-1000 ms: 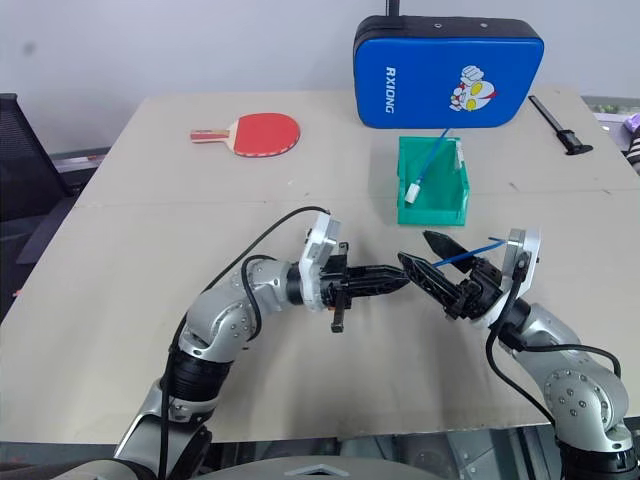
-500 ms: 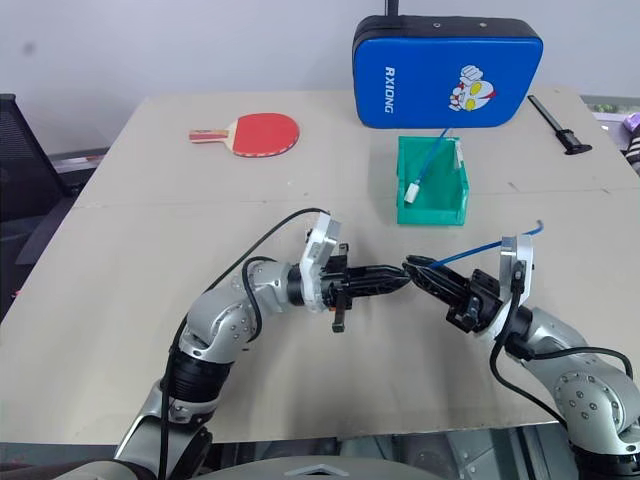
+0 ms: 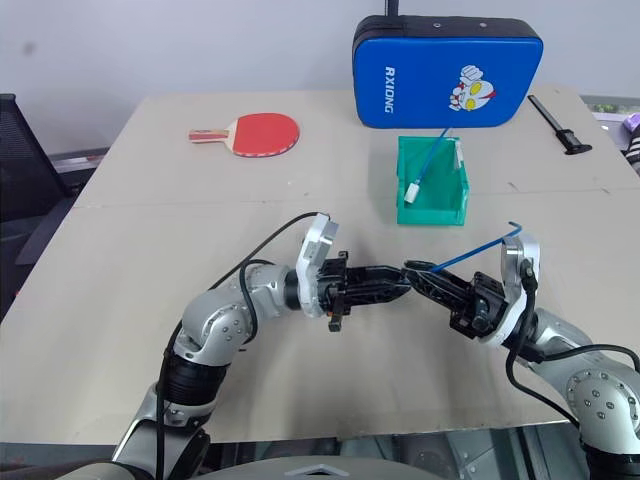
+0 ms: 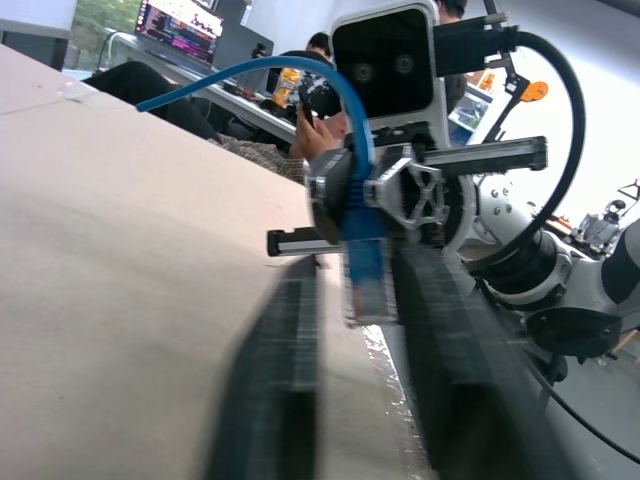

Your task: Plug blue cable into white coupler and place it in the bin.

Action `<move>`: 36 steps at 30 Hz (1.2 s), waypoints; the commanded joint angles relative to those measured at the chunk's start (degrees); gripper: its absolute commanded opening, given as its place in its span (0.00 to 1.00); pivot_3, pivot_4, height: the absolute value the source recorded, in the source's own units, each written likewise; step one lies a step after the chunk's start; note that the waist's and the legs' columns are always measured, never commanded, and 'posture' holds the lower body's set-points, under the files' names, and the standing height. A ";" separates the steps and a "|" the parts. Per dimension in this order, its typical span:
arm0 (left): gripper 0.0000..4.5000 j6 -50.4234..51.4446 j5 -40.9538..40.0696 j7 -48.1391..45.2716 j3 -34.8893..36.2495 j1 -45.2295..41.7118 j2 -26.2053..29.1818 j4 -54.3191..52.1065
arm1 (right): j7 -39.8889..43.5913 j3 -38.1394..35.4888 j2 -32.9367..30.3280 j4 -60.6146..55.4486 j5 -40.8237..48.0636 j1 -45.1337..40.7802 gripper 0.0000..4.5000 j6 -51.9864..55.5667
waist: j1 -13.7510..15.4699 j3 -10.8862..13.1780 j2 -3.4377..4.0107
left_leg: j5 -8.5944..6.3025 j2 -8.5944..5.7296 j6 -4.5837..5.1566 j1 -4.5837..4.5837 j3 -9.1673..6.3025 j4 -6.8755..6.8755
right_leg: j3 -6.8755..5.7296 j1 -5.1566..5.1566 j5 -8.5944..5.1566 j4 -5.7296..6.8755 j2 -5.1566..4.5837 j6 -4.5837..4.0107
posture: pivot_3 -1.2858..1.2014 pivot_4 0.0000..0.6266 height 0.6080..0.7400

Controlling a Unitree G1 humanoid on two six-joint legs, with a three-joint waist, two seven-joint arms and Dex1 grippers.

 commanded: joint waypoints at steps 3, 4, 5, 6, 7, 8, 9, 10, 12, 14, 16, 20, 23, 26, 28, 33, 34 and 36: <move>0.55 -8.17 7.06 0.77 0.46 5.98 5.83 -7.16 | 0.87 -2.54 -0.08 0.06 -5.22 -0.36 0.00 -4.16 | -0.29 0.00 0.00 | 0.00 0.00 0.00 0.01 -0.01 -0.03 | 0.05 -0.03 0.00 -0.01 0.02 0.00 | 0.52 0.24 1.00; 0.55 -9.61 8.58 1.44 1.12 7.66 7.38 -8.47 | 2.74 -2.41 -0.60 0.31 -8.34 0.22 0.00 -6.12 | -0.39 0.00 0.00 | 0.00 0.00 0.00 0.02 -0.01 -0.07 | 0.07 -0.06 0.00 -0.01 0.03 0.00 | 0.52 0.24 1.00; 0.55 -11.17 9.98 2.59 2.28 9.46 8.77 -9.75 | 4.38 -2.38 -0.72 0.93 -11.34 0.43 0.00 -8.42 | -0.33 0.01 0.02 | 0.00 0.01 0.00 0.02 -0.01 -0.12 | 0.10 -0.09 0.00 -0.01 0.04 0.00 | 0.52 0.24 1.00; 0.55 -13.57 11.92 3.48 3.18 11.26 10.16 -10.62 | 5.96 -2.26 -0.95 1.49 -13.89 0.53 0.00 -10.46 | -0.28 0.01 0.02 | 0.00 0.01 0.00 0.02 -0.02 -0.14 | 0.10 -0.10 0.00 -0.02 0.04 0.00 | 0.52 0.24 1.00; 0.55 -16.74 14.66 4.56 4.02 13.22 11.49 -11.13 | 7.16 -2.25 -1.15 2.16 -16.32 0.37 0.00 -12.47 | -0.21 0.02 0.02 | 0.00 0.01 0.00 0.00 -0.02 -0.14 | 0.11 -0.12 0.00 -0.04 0.03 0.00 | 0.52 0.24 1.00; 0.55 -18.97 16.53 5.28 4.39 14.49 12.29 -11.39 | 8.05 -2.28 -1.21 2.64 -17.79 0.29 0.00 -13.76 | -0.14 0.01 0.02 | 0.00 0.00 0.00 0.00 -0.02 -0.14 | 0.12 -0.12 0.00 -0.04 0.02 0.00 | 0.52 0.24 1.00; 0.55 -20.64 18.18 7.57 5.52 16.00 12.16 -11.46 | 8.86 -2.33 -1.30 3.25 -18.98 0.17 0.00 -14.77 | -0.04 0.01 0.02 | 0.00 0.00 0.00 0.00 -0.02 -0.14 | 0.13 -0.12 0.00 -0.04 0.02 0.00 | 0.52 0.24 1.00; 0.55 -22.52 19.85 10.36 7.02 17.85 11.63 -11.34 | 9.92 -2.30 -1.60 3.82 -19.82 0.16 0.00 -15.41 | 0.07 0.02 0.02 | 0.00 0.00 0.00 0.00 -0.02 -0.14 | 0.13 -0.12 0.00 -0.05 0.02 0.00 | 0.52 0.24 1.00; 0.55 -27.57 25.58 17.15 9.56 22.12 10.33 -9.86 | 12.04 -2.13 -2.29 4.86 -21.78 -0.17 0.00 -17.01 | 0.42 0.02 0.02 | 0.00 -0.01 0.00 0.00 -0.03 -0.14 | 0.14 -0.12 0.00 -0.05 0.02 0.00 | 0.52 0.24 1.00; 0.55 -29.08 29.60 23.41 10.91 25.21 8.29 -7.51 | 13.34 -1.80 -2.35 5.44 -22.65 -0.90 0.00 -17.87 | 0.63 0.02 0.02 | 0.00 -0.01 0.00 0.02 -0.01 -0.16 | 0.16 -0.12 0.00 -0.05 0.03 0.00 | 0.52 0.24 1.00; 0.55 -32.42 33.38 27.91 10.91 26.65 6.39 -3.41 | 13.69 -1.31 -2.00 5.52 -22.24 -2.21 0.00 -17.80 | 0.90 0.02 0.03 | 0.00 -0.01 0.00 0.03 -0.02 -0.18 | 0.17 -0.12 0.00 -0.04 0.03 0.00 | 0.52 0.24 1.00; 0.55 -36.60 40.51 34.83 8.50 23.13 2.74 3.30 | 13.80 0.33 -1.98 5.02 -23.17 -3.60 0.00 -17.10 | 1.61 0.04 -0.03 | 0.00 -0.02 0.00 0.01 -0.06 -0.17 | 0.09 -0.12 0.00 -0.02 0.01 0.00 | 0.52 0.24 1.00; 0.55 -37.79 44.83 39.53 6.37 19.51 -0.64 7.62 | 13.64 0.38 -1.94 4.70 -23.24 -3.74 0.00 -16.72 | 2.18 0.04 -0.04 | 0.00 -0.13 0.00 -0.03 -0.15 -0.15 | -0.03 -0.08 0.04 -0.02 -0.12 0.07 | 0.52 0.24 1.00; 0.55 -39.19 47.26 41.98 3.96 17.53 -3.50 11.36 | 12.89 -0.33 -2.38 3.65 -22.40 -3.72 0.00 -16.02 | 2.15 0.03 -0.05 | 0.00 -0.18 0.00 -0.03 -0.12 -0.10 | 0.06 -0.10 0.06 -0.03 -0.12 0.11 | 0.52 0.24 1.00; 0.55 -39.17 47.49 42.58 3.13 16.85 -5.01 12.72 | 12.48 -0.75 -2.60 2.93 -21.90 -3.41 0.00 -15.68 | 2.16 0.03 -0.05 | 0.00 -0.18 0.00 -0.02 -0.11 -0.11 | 0.07 -0.12 0.06 -0.03 -0.11 0.11 | 0.52 0.24 1.00; 0.73 -39.31 47.37 44.13 3.75 15.55 -6.87 13.99 | 11.65 -1.36 -2.49 1.85 -21.52 -2.34 0.00 -15.26 | 2.36 0.01 -0.03 | 0.00 -0.17 0.00 -0.02 -0.13 -0.11 | 0.05 -0.12 0.06 -0.01 -0.12 0.11 | 0.52 0.24 1.00; 0.79 -39.37 48.03 45.41 4.05 15.05 -7.27 14.54 | 11.49 -1.29 -2.37 1.76 -21.53 -2.30 0.00 -15.20 | 2.36 0.01 -0.03 | 0.00 -0.17 0.00 -0.02 -0.13 -0.11 | 0.05 -0.11 0.06 -0.01 -0.12 0.11 | 0.52 0.24 1.00; 0.96 -39.64 50.27 48.66 4.13 13.61 -7.98 16.09 | 11.37 -1.03 -2.24 1.63 -21.73 -2.27 0.00 -15.25 | 2.41 0.01 -0.03 | 0.00 -0.20 0.00 -0.02 -0.13 -0.09 | 0.06 -0.10 0.09 0.01 -0.14 0.16 | 0.52 0.24 1.00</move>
